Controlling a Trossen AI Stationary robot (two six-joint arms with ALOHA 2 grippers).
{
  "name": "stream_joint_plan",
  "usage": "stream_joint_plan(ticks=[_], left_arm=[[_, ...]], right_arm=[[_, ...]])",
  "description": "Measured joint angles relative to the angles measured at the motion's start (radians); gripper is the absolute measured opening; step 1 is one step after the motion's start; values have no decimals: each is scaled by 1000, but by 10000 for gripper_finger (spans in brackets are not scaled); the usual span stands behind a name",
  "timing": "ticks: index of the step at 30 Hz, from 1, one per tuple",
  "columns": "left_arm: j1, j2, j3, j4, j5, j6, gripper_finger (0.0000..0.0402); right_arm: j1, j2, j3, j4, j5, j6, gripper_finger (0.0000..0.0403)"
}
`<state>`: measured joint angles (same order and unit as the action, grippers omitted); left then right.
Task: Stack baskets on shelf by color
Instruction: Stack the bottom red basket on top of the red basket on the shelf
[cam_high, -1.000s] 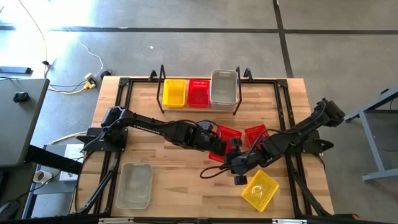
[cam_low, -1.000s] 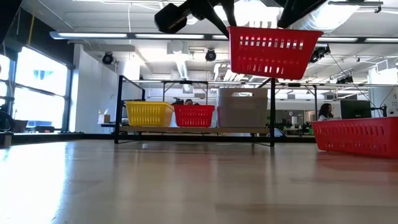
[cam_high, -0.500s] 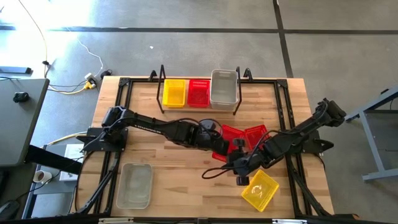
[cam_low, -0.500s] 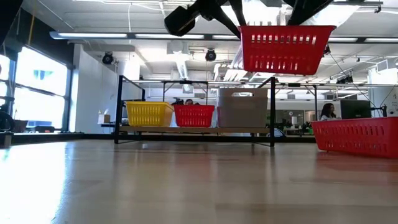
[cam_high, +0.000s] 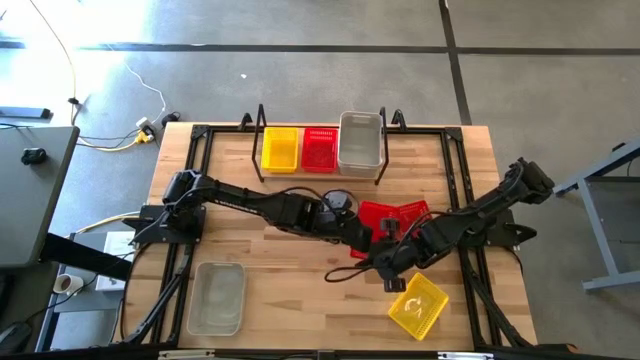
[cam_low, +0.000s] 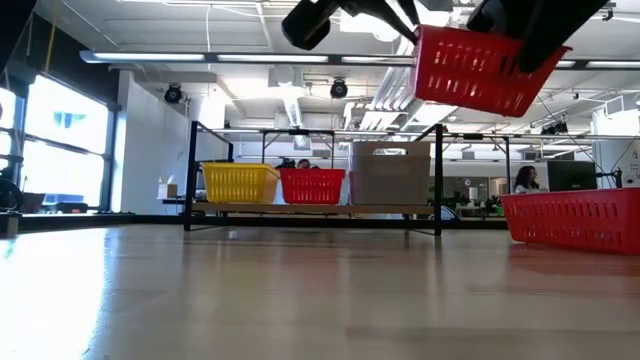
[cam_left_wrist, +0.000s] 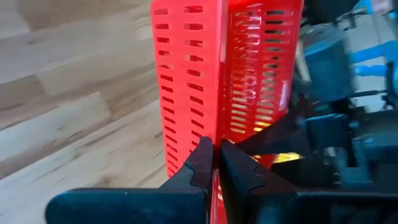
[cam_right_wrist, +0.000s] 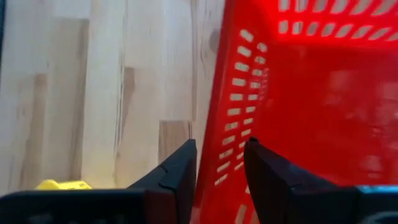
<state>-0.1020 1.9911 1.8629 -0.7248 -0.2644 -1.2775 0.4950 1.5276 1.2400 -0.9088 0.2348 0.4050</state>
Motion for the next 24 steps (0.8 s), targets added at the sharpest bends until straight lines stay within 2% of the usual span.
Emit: stream_joint_plan(ticks=[2, 5, 7, 12, 20, 24], left_arm=[[2, 0, 0, 13, 0, 15, 3], [8, 0, 0, 14, 11, 29, 3], [11, 0, -1, 10, 14, 28, 6], [11, 1, -2, 11, 7, 37, 29], [12, 1, -2, 17, 32, 36, 94], [31, 1, -2, 17, 84, 70, 124]], right_arm=[[0, 0, 0, -9, 6, 10, 97], [1, 0, 0, -13, 20, 17, 36], [5, -2, 0, -11, 34, 16, 12], [5, -2, 0, -12, 47, 21, 8], [5, -2, 0, -12, 41, 9, 1], [5, -2, 0, -15, 38, 13, 1]])
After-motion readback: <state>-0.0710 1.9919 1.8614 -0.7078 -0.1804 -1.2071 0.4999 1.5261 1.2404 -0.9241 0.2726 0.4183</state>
